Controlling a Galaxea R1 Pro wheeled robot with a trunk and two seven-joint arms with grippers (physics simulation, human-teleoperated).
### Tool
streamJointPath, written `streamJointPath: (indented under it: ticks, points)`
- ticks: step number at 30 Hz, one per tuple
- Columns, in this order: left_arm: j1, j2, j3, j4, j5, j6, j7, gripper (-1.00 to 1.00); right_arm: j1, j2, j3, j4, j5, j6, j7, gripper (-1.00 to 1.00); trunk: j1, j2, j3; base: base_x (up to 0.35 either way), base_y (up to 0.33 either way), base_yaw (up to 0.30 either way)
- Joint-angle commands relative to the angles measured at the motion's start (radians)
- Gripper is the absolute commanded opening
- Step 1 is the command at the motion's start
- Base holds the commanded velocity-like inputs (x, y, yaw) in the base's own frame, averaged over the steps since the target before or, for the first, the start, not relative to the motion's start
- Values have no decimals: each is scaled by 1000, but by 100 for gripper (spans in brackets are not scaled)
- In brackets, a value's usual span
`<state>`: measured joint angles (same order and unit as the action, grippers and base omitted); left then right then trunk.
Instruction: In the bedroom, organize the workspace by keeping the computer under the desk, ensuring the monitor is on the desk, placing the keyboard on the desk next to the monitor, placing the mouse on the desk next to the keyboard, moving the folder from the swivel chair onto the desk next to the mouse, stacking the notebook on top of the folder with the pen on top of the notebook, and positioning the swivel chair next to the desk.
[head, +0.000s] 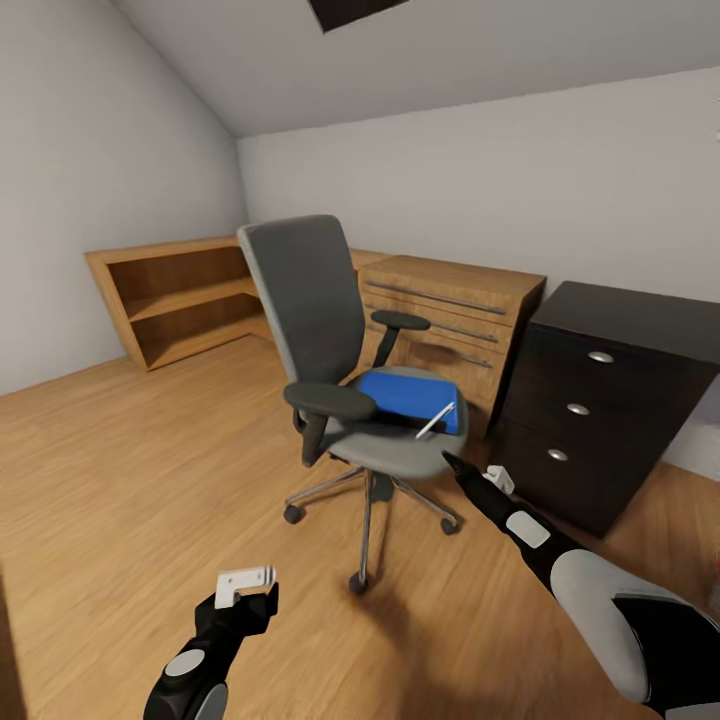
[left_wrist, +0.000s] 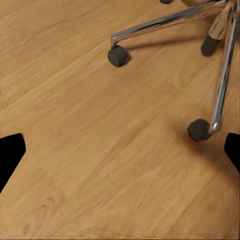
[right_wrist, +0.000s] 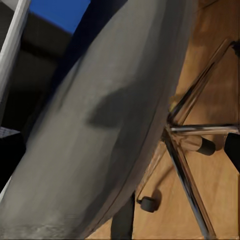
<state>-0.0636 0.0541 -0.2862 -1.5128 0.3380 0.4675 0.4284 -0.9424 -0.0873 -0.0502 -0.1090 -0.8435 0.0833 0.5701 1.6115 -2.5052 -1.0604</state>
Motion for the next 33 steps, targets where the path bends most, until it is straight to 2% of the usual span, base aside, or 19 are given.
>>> streamJointPath:
  ticks: [1, 12, 22, 33]
  points:
    - [-1, 1, -3, -1, 10, 2, 10, 100, 0, 0, -5, 0, -5, 9, 4, 100, -1, 0, -1, -285, 0, 0]
    - [-1, 1, -9, -1, 10, 2, 13, 100, 0, 0, -5, 0, -3, 9, 4, 100, -1, 0, -1, -162, 0, 0]
    - [-1, 1, -10, -1, 10, 2, 13, 100, 0, 3, -3, 0, -3, 7, 4, 100, -1, 0, -1, -25, 0, 0]
    - [-1, 1, -10, -1, 10, 2, 13, 100, 14, 26, -2, 0, -2, 7, 4, 100, -1, 0, -1, -1, 0, 0]
